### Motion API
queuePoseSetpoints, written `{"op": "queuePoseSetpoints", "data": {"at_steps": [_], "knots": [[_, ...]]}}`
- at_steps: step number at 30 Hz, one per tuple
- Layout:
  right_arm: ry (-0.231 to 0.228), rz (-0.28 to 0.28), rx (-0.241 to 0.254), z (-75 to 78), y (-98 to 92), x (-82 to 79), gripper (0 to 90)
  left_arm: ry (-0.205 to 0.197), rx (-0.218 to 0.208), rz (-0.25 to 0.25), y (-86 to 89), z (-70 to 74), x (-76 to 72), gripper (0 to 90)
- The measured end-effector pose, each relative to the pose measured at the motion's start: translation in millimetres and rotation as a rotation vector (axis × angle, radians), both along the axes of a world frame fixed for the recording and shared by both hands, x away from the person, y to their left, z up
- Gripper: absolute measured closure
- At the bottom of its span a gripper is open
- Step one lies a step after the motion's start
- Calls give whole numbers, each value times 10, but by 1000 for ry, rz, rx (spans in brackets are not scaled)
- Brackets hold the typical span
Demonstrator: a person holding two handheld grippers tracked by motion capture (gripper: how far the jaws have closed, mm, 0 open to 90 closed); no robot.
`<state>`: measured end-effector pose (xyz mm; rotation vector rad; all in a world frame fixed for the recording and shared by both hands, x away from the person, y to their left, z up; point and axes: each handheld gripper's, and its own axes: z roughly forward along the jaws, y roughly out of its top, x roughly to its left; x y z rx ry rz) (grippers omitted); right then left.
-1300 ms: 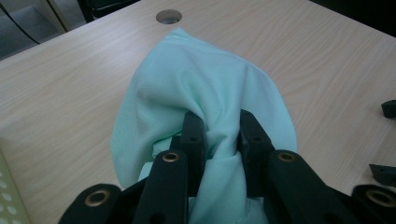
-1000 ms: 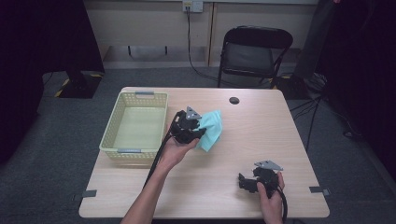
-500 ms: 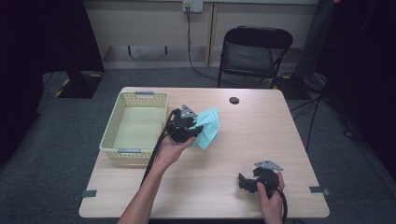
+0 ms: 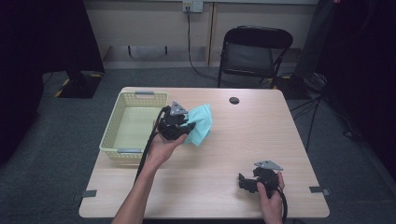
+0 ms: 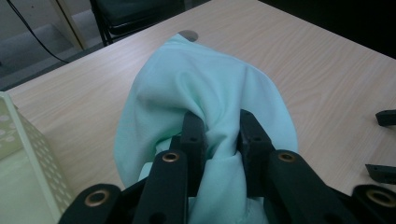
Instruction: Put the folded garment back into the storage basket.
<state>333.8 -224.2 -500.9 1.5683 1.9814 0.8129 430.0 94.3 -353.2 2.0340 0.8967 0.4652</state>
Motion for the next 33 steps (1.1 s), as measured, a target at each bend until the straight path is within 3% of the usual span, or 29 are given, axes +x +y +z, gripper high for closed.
{"op": "queuePoseSetpoints", "data": {"at_steps": [33], "knots": [[0, -1, 1, 0, 1, 0, 0, -35, -39, 71, 434, 199, -74, 759]]}}
